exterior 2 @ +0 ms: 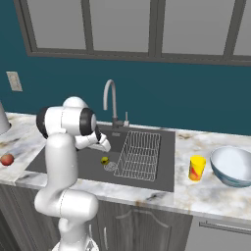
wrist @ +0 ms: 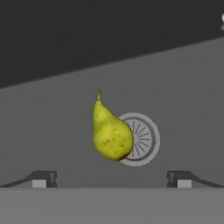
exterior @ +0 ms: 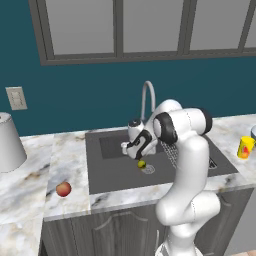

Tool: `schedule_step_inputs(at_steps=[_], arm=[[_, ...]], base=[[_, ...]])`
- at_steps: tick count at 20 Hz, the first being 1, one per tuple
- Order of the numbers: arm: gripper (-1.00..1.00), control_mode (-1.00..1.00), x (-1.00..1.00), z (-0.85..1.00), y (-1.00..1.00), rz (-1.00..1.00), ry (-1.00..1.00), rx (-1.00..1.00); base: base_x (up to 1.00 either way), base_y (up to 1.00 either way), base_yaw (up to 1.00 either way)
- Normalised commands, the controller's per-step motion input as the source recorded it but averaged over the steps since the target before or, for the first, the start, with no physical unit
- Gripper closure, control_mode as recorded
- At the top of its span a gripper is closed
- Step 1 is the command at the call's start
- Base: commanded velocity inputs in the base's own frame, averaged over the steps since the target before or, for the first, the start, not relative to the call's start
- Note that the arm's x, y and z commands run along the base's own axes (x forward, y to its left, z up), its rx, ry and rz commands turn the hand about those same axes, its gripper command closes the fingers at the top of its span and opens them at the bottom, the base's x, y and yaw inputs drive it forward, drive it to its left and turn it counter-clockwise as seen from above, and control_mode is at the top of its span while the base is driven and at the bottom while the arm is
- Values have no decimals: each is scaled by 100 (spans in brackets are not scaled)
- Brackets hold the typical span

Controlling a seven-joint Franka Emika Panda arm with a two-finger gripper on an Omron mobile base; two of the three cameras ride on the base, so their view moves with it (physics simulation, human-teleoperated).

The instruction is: Remove the pear and peach from the sink. Then move the bowl and cup from the counter to the sink for washing.

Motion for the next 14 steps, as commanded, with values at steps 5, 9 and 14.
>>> schedule_step_inputs(at_steps=[5,9,14], arm=[[-100,-100,9,-19,-2,0,4,0],[-100,-100,9,-21,-3,0,4,0],[-100,-100,8,-19,-5,0,4,0]], base=[[0,0,0],[0,0,0],[0,0,0]])
